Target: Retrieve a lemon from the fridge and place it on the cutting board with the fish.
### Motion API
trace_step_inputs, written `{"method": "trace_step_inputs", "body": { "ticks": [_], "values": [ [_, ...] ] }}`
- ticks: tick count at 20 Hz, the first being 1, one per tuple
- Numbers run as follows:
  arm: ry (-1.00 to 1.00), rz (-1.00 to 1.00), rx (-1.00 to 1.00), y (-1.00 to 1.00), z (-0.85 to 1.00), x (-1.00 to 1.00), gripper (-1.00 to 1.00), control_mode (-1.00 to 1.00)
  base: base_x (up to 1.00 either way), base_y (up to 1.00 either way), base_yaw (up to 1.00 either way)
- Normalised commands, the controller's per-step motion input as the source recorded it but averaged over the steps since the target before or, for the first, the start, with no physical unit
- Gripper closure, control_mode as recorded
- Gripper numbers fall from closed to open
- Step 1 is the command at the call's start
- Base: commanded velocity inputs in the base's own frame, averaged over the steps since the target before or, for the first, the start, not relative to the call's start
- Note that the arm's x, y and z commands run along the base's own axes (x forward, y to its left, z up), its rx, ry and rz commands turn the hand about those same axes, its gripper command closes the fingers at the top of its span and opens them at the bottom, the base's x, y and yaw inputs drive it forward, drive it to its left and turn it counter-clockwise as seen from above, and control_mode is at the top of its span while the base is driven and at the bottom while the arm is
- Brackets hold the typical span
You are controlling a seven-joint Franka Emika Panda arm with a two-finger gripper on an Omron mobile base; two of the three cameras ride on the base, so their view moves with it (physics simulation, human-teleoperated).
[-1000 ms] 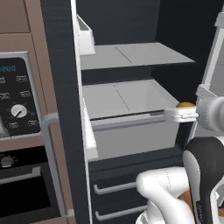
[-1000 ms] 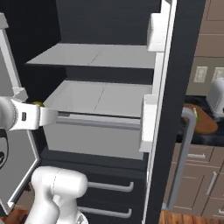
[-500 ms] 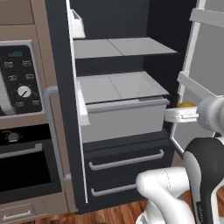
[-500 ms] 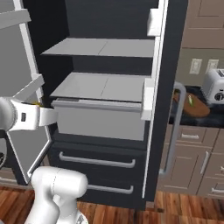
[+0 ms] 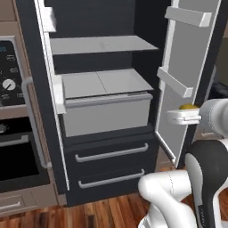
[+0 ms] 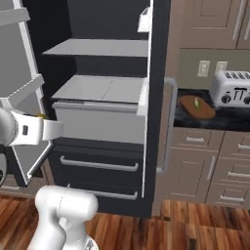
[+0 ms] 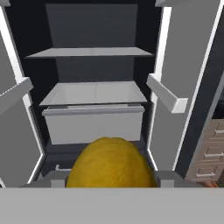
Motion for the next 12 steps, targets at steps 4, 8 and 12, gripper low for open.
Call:
{"method": "trace_step_inputs", "body": {
  "ticks": [4, 8, 12],
  "values": [
    [0.00, 0.00, 0.00, 0.00, 0.00, 0.00, 1.00, 1.00, -0.16, -0.88, 0.00],
    [0.00, 0.00, 0.00, 0.00, 0.00, 0.00, 1.00, 1.00, 0.00, -0.87, 0.00],
    [0.00, 0.00, 0.00, 0.00, 0.00, 0.00, 1.00, 1.00, 0.00, -0.79, 0.00]
  ]
}}
